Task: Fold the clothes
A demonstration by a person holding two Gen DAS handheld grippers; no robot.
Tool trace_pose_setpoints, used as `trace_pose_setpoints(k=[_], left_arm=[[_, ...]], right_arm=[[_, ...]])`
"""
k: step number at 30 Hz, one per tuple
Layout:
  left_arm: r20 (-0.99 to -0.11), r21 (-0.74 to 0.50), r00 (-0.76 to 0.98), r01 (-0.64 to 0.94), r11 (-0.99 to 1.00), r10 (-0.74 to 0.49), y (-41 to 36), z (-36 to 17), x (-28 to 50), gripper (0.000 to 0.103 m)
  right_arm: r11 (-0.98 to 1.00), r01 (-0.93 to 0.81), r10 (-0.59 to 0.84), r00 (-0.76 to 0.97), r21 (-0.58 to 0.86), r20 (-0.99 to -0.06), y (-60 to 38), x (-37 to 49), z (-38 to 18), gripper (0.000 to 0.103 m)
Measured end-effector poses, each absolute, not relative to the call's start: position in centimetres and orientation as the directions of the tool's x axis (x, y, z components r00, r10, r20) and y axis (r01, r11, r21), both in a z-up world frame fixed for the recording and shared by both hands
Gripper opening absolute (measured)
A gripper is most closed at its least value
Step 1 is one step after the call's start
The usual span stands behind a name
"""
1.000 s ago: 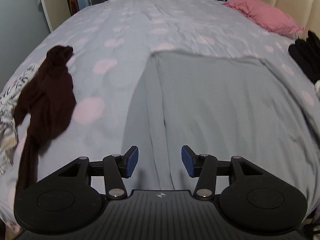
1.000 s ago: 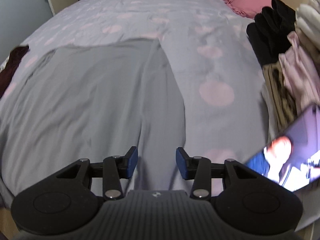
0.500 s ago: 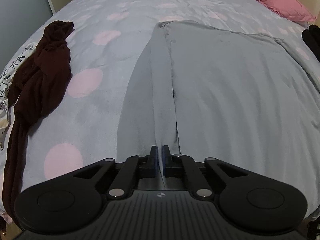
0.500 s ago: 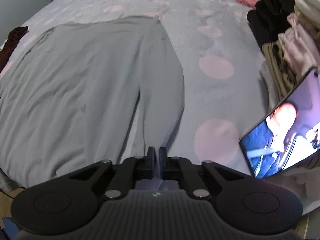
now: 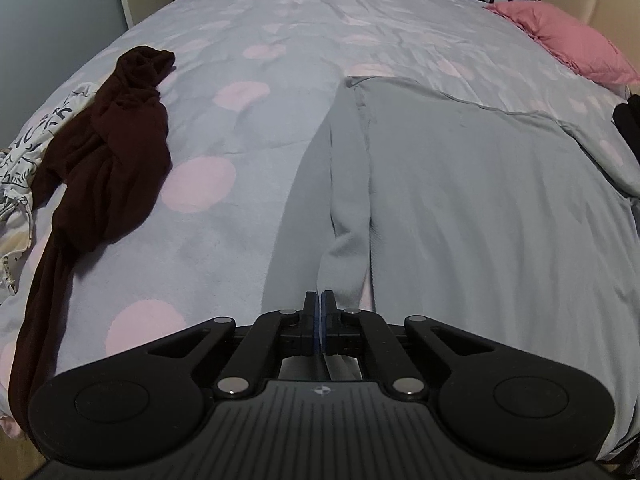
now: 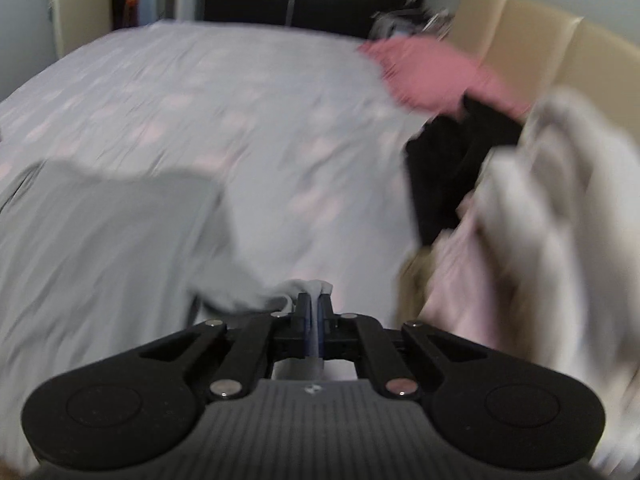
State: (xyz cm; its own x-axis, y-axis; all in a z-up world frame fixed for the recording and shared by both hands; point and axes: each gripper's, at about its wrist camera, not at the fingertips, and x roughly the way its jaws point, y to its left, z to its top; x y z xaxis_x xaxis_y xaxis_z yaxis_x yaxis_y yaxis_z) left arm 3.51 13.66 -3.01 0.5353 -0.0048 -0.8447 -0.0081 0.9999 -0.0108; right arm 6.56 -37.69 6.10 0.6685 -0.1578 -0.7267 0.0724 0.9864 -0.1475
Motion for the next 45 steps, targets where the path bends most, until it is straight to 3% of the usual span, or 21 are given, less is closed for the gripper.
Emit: trace_pose_setpoints(k=[5, 10, 14, 16, 17, 18, 20, 22, 23, 24, 26, 34, 39, 45], left_arm=[[-0.842, -0.017, 0.539, -0.021, 1.0, -0.003, 14.1, -3.0, 3.6, 0.0], [-0.84, -0.023, 0.543, 0.015, 1.0, -0.028, 13.7, -3.1, 3.4, 0.0], [-0.827, -0.036, 0.558, 0.057, 0.998, -0.062, 13.1, -2.9, 3.1, 0.004], [-0.827, -0.029, 0.559, 0.077, 0.997, -0.067, 12.7, -2.9, 2.9, 0.02], [-0.828, -0.026, 0.557, 0.085, 0.996, -0.068, 12.4, -3.0, 2.8, 0.022], [-0.83, -0.027, 0.553, 0.093, 0.995, -0.074, 12.3, -3.2, 2.8, 0.023], [-0.835, -0.022, 0.545, 0.101, 0.995, -0.074, 11.9, -3.6, 2.9, 0.023], [-0.847, -0.004, 0.528, 0.102, 0.995, -0.058, 11.6, -4.2, 3.3, 0.022], [-0.854, 0.005, 0.518, 0.096, 0.995, -0.046, 11.6, -4.5, 3.6, 0.018], [-0.857, 0.007, 0.513, 0.091, 0.996, -0.041, 11.8, -4.7, 3.7, 0.005], [-0.85, 0.005, 0.525, 0.072, 0.997, -0.034, 12.6, -4.0, 3.9, 0.0], [-0.776, -0.031, 0.631, -0.03, 0.999, -0.006, 17.0, 2.2, 4.7, 0.0], [-0.751, 0.005, 0.654, -0.125, 0.992, 0.087, 21.5, 5.7, 8.2, 0.0], [-0.782, 0.094, 0.583, -0.242, 0.966, 0.222, 26.0, 4.8, 12.9, 0.0]], right_arm=[[0.959, 0.192, -0.283, 0.691, -0.208, -0.665, -40.3, 11.5, 8.8, 0.004], [0.923, 0.284, -0.381, 0.597, -0.259, -0.706, -42.4, 15.7, 6.1, 0.004], [0.939, 0.275, -0.333, 0.575, -0.207, -0.747, -42.4, 15.6, 3.8, 0.008], [0.945, 0.251, -0.323, 0.601, -0.212, -0.731, -41.7, 14.6, 3.6, 0.015], [0.949, 0.237, -0.311, 0.621, -0.206, -0.72, -41.2, 13.7, 3.8, 0.029], [0.954, 0.222, -0.298, 0.64, -0.201, -0.708, -40.7, 12.9, 3.9, 0.036], [0.967, 0.186, -0.255, 0.672, -0.175, -0.695, -39.7, 11.2, 4.3, 0.036], [0.981, 0.139, -0.194, 0.693, -0.136, -0.694, -38.6, 9.4, 4.4, 0.038], [0.985, 0.114, -0.17, 0.698, -0.127, -0.696, -38.1, 8.6, 4.2, 0.039], [0.989, 0.089, -0.146, 0.702, -0.118, -0.697, -37.5, 7.9, 4.0, 0.04], [0.992, 0.036, -0.109, 0.69, -0.118, -0.715, -36.0, 7.1, 3.2, 0.04], [0.993, -0.004, -0.083, 0.665, -0.114, -0.742, -35.2, 7.5, 1.9, 0.04], [0.993, -0.029, -0.066, 0.649, -0.112, -0.758, -34.6, 7.8, 1.1, 0.04], [0.994, -0.007, -0.082, 0.625, -0.11, -0.776, -35.3, 8.5, 0.1, 0.04]])
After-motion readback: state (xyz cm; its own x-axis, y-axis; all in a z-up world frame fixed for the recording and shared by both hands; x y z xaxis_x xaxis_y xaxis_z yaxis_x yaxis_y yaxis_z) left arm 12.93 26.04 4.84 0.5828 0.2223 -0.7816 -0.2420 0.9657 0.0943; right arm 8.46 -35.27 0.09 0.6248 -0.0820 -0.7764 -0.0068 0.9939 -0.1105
